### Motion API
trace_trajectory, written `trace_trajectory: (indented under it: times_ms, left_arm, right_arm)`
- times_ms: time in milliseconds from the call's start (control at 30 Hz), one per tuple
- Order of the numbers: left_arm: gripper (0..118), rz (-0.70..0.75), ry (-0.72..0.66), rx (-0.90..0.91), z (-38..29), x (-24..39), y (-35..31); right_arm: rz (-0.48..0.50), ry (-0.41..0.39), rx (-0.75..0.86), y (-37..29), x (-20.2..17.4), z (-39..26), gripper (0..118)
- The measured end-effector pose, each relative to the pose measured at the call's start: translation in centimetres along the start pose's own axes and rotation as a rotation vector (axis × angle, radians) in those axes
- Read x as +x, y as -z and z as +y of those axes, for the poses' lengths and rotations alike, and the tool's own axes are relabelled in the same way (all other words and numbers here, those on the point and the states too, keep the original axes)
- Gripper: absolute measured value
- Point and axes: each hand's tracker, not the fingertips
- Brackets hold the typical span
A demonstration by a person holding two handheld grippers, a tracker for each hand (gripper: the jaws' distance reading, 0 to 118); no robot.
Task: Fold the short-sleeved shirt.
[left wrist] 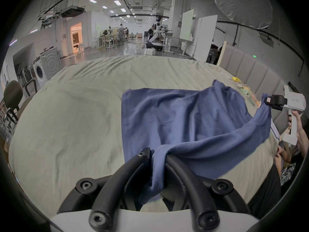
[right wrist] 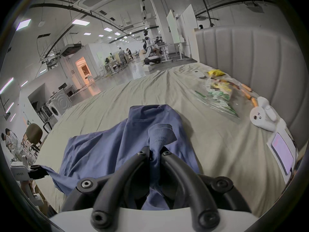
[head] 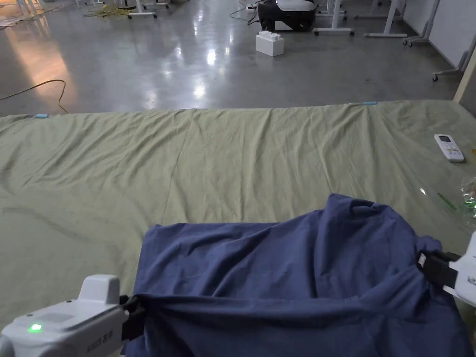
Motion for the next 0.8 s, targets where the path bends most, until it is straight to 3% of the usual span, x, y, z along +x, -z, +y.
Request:
trace_trajectory:
  times_ms: [100,133,167,200,233,267,300,400,533,667,800]
  left_arm:
    - [11,-0.012,-0.063,-0.025,1.1,-0.9,3.3]
    - [16,-0.029,-0.093,-0.034,1.2,-1.1,4.4]
    - [30,-0.05,-0.12,-0.039,1.2,-1.3,5.3]
    - [51,-0.032,-0.141,-0.046,1.1,-1.4,6.0]
    - [81,-0.015,-0.152,-0.061,1.0,-1.3,6.3]
    - [93,0.009,-0.145,-0.074,0.9,-1.3,6.4]
    - [94,0.012,-0.134,-0.052,0.8,-1.2,5.7]
    - [94,0.008,-0.068,0.079,0.6,-1.1,1.7]
    - [94,0.029,0.015,0.276,0.6,0.2,-6.2]
    - [94,0.045,0.007,0.492,0.9,3.1,-14.7]
    - [94,0.128,0.091,0.647,0.2,7.1,-21.7]
  right_arm:
    - [-0.001,-0.03,-0.043,3.9,-0.4,0.4,9]
    - [-0.023,-0.036,-0.065,5.0,-0.4,0.1,10]
    - [-0.023,-0.042,-0.069,6.0,-0.3,-0.2,13]
    - [-0.022,-0.061,-0.089,6.5,-0.9,-0.5,27]
    - [-0.027,-0.088,-0.117,7.0,-1.0,-0.7,61]
    - [-0.041,-0.115,-0.135,7.4,-1.0,-0.8,81]
    - [-0.043,-0.131,-0.117,7.3,-0.9,-0.8,89]
    - [-0.029,-0.139,-0.022,5.7,0.6,0.2,86]
    - [0.046,-0.104,0.171,-2.2,0.4,0.7,86]
    - [0.119,-0.132,0.322,-11.5,-2.2,-1.1,86]
    - [0.125,-0.156,0.419,-18.4,-4.9,-4.2,86]
